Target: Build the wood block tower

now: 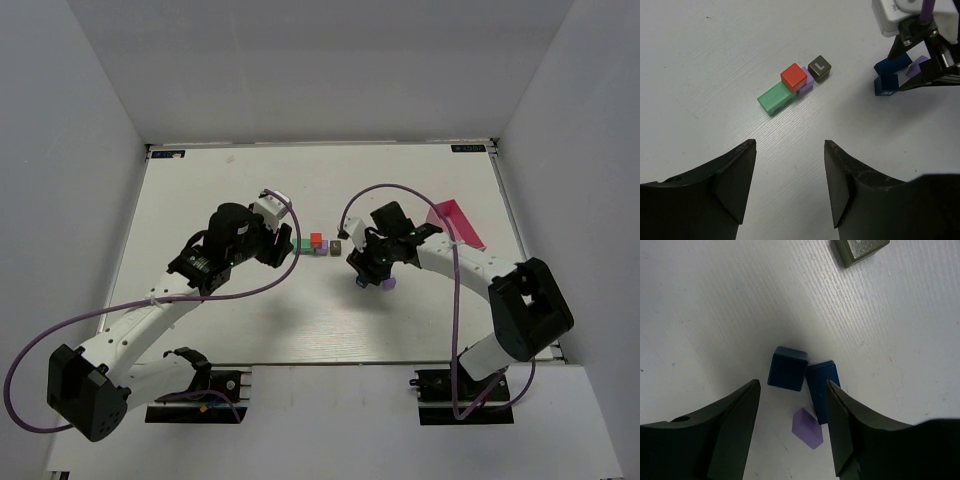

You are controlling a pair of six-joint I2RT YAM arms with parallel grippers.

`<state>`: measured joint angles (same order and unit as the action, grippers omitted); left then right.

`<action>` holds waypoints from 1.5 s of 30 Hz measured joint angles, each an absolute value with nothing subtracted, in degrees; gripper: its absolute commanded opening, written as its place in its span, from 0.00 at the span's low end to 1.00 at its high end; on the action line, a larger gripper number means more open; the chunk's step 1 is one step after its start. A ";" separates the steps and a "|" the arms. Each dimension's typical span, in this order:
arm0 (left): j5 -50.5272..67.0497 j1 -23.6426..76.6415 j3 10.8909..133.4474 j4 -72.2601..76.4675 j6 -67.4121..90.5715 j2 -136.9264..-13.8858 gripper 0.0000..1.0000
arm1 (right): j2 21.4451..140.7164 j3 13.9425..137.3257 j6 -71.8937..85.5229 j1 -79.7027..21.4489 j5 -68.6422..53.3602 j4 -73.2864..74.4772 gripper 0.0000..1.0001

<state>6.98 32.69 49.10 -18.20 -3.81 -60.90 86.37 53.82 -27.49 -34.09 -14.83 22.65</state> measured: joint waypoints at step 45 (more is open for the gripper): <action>7.94 32.69 49.10 -18.44 -3.84 -60.25 0.67 | 93.56 55.75 -29.36 -37.60 -10.46 22.50 0.29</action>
